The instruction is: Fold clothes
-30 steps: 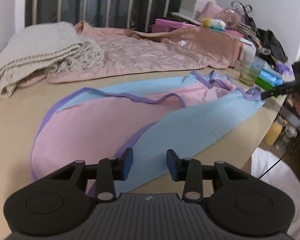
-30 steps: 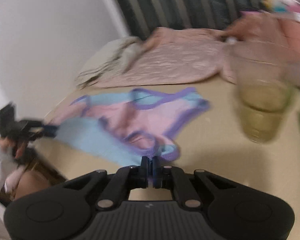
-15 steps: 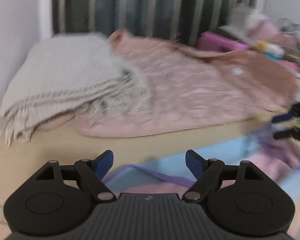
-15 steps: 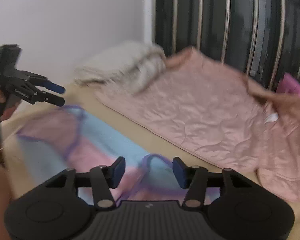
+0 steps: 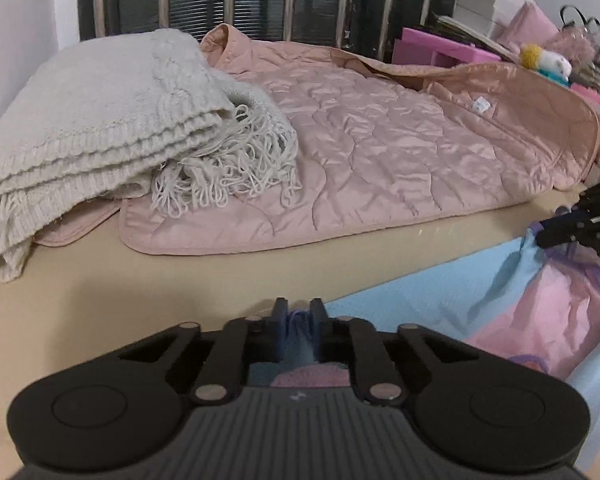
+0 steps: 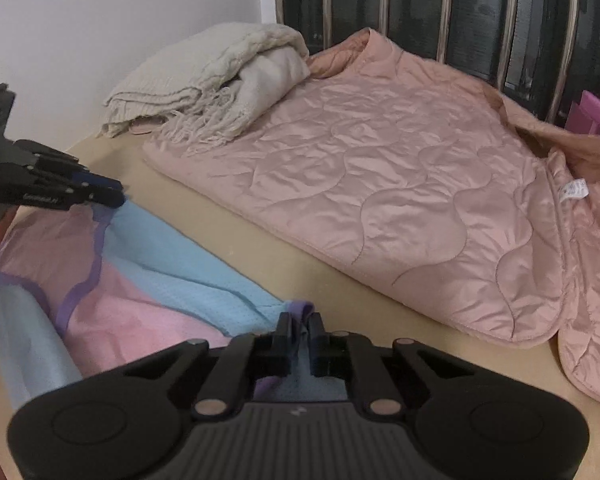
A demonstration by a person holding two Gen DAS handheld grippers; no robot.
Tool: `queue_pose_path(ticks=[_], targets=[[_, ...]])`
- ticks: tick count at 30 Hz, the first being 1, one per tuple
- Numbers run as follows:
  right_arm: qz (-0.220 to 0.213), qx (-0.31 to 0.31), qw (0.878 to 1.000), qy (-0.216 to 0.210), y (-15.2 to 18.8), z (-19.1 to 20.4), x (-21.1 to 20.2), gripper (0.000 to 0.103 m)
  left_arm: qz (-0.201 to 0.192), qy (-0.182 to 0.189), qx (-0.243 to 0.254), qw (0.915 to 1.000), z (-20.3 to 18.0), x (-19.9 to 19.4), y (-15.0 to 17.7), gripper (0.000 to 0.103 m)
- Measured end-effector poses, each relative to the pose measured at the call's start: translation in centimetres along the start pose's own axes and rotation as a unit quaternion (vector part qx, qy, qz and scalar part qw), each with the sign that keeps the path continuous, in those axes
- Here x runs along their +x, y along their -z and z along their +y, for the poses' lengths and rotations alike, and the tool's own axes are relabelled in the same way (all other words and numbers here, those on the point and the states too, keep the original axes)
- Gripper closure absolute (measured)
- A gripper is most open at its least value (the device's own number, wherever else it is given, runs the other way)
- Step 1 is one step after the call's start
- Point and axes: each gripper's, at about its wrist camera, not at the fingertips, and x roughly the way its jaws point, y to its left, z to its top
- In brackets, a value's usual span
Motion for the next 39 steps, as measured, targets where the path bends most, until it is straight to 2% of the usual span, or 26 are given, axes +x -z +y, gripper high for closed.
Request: queue_pose_path(ticks=[3, 10, 14, 15, 17, 18, 19, 20, 22, 23, 26, 27, 30, 32, 34, 35, 38, 39], targets=[[-0.026, -0.014, 1.0, 0.001, -0.1, 0.9, -1.4, 0.096, -0.014, -0.001, 0.005, 0.9999, -0.4, -0.8, 0.0, 0.098], [-0.086, -0.07, 0.994, 0.0, 0.7, 4.1, -6.5, 0.096, -0.105, -0.007, 0.023, 0.9941, -1.5, -6.5, 1.0, 0.098], [-0.105, -0.127, 0.986, -0.011, 3.5, 6.7, -9.4, 0.099, -0.128, -0.045, 0.064, 0.9887, -3.1, -9.1, 3.8, 0.097], [-0.106, -0.15, 0.983, -0.015, 4.6, 7.4, -9.7, 0.099, -0.133, -0.058, 0.079, 0.9862, -3.6, -9.7, 4.8, 0.093], [-0.08, -0.195, 0.977, -0.019, 6.7, 8.8, -9.6, 0.099, -0.112, -0.084, 0.103, 0.9847, -4.1, -9.6, 6.5, 0.081], [-0.069, -0.208, 0.975, -0.016, 7.3, 9.3, -9.5, 0.099, -0.096, -0.099, 0.112, 0.9842, -4.3, -9.4, 7.2, 0.066], [-0.058, -0.222, 0.973, -0.012, 7.9, 9.7, -9.3, 0.098, -0.082, -0.098, 0.118, 0.9847, -4.2, -9.2, 7.9, 0.05], [-0.047, -0.235, 0.971, -0.009, 8.6, 10.1, -9.1, 0.095, -0.078, -0.103, 0.116, 0.9848, -3.9, -9.2, 8.2, 0.045], [-0.056, -0.234, 0.97, -0.023, 8.5, 10.0, -9.8, 0.088, -0.069, -0.114, 0.112, 0.9848, -3.3, -9.2, 8.6, 0.043], [-0.069, -0.228, 0.971, -0.028, 8.1, 9.9, -10.3, 0.083, -0.068, -0.125, 0.114, 0.9833, -3.0, -9.1, 8.6, 0.042], [-0.114, -0.21, 0.971, -0.018, 5.9, 9.8, -11.1, 0.062, -0.067, -0.152, 0.12, 0.9787, -1.5, -8.3, 7.7, 0.028], [-0.124, -0.206, 0.971, -0.01, 5.0, 9.8, -10.9, 0.061, -0.066, -0.155, 0.116, 0.9788, -0.9, -7.9, 7.4, 0.027], [-0.12, -0.196, 0.973, -0.003, 2.6, 9.5, -8.4, 0.061, -0.057, -0.155, 0.089, 0.9822, 0.7, -6.6, 6.4, 0.027], [-0.091, -0.18, 0.979, -0.01, 0.9, 8.6, -5.9, 0.061, -0.051, -0.155, 0.089, 0.9826, 0.9, -6.2, 6.4, 0.028], [-0.057, -0.155, 0.986, -0.024, -0.6, 7.2, -3.8, 0.061, -0.046, -0.155, 0.089, 0.9828, 1.1, -5.7, 6.4, 0.039], [-0.041, -0.142, 0.989, -0.024, -0.9, 6.6, -2.8, 0.061, -0.043, -0.155, 0.089, 0.9829, 1.2, -5.4, 6.4, 0.039], [0.002, -0.12, 0.993, -0.022, -0.7, 5.5, -0.8, 0.064, -0.03, -0.205, 0.047, 0.9771, 1.8, -5.9, 6.7, 0.047], [0.01, -0.117, 0.993, -0.026, -0.3, 5.3, -0.4, 0.074, -0.027, -0.215, 0.033, 0.9756, 2.1, -6.1, 6.9, 0.047]])
